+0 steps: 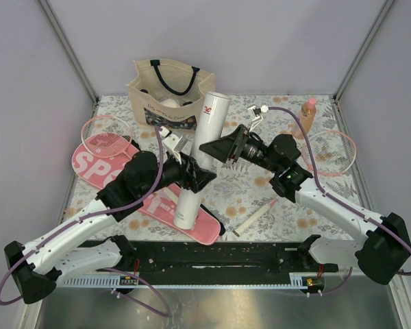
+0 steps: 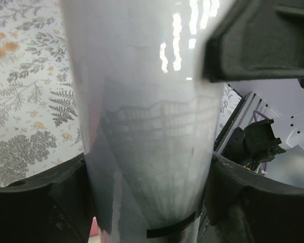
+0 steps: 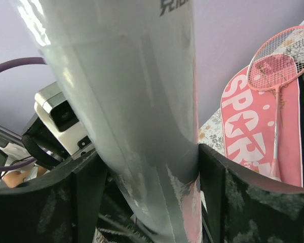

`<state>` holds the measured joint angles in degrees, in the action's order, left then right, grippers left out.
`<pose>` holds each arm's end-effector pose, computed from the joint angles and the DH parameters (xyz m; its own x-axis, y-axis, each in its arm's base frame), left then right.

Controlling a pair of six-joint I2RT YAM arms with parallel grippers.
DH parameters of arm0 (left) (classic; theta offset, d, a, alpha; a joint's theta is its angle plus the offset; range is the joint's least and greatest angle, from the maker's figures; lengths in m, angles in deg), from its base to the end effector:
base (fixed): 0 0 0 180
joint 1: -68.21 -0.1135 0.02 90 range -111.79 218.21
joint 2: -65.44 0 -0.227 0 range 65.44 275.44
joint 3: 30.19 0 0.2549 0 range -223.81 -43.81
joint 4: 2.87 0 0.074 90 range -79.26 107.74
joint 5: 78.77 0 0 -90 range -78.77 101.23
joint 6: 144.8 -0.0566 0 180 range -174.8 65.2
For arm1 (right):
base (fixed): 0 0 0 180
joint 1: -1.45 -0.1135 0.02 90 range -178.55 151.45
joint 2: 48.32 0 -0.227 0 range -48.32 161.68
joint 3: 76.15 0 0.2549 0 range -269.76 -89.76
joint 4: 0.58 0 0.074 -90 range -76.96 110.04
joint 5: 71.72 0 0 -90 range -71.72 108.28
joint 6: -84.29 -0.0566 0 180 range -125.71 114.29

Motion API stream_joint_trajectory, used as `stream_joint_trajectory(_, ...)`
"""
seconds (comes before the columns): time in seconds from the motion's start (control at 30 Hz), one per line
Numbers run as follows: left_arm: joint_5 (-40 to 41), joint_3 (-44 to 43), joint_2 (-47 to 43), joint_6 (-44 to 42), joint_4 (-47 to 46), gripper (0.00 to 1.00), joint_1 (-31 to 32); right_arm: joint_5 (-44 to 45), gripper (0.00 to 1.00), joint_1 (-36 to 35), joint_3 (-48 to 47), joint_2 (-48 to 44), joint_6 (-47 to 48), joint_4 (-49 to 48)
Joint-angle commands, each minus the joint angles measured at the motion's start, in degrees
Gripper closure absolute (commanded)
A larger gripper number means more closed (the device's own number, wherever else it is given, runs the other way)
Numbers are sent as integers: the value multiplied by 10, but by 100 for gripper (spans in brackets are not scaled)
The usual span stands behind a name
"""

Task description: Pack up the badminton gear

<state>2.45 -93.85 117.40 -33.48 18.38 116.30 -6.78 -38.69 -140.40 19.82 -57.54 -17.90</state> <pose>0.1658 -0.1977 0.3224 -0.4072 -0.0843 -0.9094 0.7385 0.5555 -0.3821 0.2228 0.2192 0.3360 -0.5970 0.4282 -0.6784 -0.6951 0.1461 0.7039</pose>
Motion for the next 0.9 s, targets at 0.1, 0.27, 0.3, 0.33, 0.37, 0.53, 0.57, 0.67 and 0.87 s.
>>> stream_joint_trajectory(0.1, -5, 6, -25, -16, -37, 5, 2, -14, 34, -4, -18, 31, -43, -99)
stream_joint_trajectory(0.27, 20, 13, -40, -29, -4, 1, 2, -23, 46, 4, -35, 54, -65, -125)
stream_joint_trajectory(0.3, 30, 14, -44, -31, 4, 1, 2, -25, 47, 11, -38, 58, -69, -126)
stream_joint_trajectory(0.33, 37, 15, -48, -34, 12, 1, 2, -26, 47, 20, -38, 58, -72, -126)
stream_joint_trajectory(0.37, 44, 17, -52, -37, 22, 1, 2, -25, 47, 34, -37, 59, -79, -125)
stream_joint_trajectory(0.53, 73, 24, -77, -69, 68, 1, 2, -51, 48, 145, -55, 60, -70, -27)
stream_joint_trajectory(0.57, 79, 26, -80, -77, 76, 1, 2, -57, 48, 166, -61, 62, -55, 1)
stream_joint_trajectory(0.67, 111, 25, -85, -97, 111, 1, 1, -98, 48, 230, -103, 92, -8, 104)
stream_joint_trajectory(0.87, 168, 1, -74, -122, 182, 1, 1, -75, 46, 289, -304, 210, 166, 434)
